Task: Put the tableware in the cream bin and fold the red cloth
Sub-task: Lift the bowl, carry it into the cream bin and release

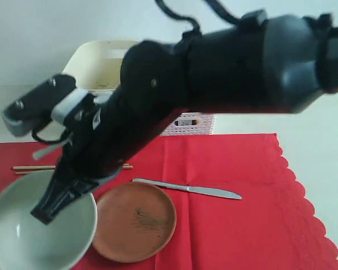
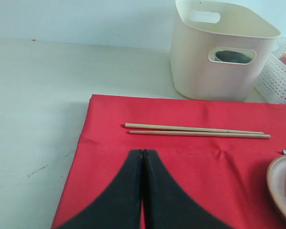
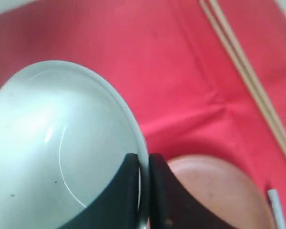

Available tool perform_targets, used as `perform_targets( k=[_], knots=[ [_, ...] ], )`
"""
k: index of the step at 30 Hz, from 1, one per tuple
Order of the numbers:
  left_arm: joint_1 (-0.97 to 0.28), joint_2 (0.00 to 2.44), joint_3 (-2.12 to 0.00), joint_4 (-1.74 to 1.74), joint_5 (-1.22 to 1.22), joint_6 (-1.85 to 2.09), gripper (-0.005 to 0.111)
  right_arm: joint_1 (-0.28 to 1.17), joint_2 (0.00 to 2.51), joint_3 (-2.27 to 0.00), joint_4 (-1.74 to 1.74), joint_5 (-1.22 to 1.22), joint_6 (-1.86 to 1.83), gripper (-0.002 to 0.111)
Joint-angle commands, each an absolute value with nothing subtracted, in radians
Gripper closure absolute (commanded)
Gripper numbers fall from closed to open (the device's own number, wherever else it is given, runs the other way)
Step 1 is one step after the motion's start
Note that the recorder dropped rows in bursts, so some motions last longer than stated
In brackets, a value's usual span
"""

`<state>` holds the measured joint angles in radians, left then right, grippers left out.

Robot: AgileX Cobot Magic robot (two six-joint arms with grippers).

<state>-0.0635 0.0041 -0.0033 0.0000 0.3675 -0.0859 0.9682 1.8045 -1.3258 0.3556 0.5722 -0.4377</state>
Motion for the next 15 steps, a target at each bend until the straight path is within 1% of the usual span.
perform_targets(
  k=[1, 5, 10, 15],
  knots=[
    [-0.069, 0.0, 0.0, -0.012, 0.357, -0.084, 0.107, 0.931, 1.731, -1.408, 0.335, 0.554, -0.447, 0.108],
    [-0.069, 0.0, 0.0, -0.012, 0.357, -0.084, 0.107, 0.868, 1.725, -1.498, 0.335, 0.526, -0.433, 0.108],
    [-0.069, 0.0, 0.0, -0.012, 0.357, -0.084, 0.107, 0.778, 1.746, -1.582, 0.335, 0.421, -0.355, 0.108],
    [-0.069, 0.0, 0.0, -0.012, 0.357, -0.084, 0.107, 0.702, 1.819, -1.662, 0.335, 0.3, -0.336, 0.108]
  ],
)
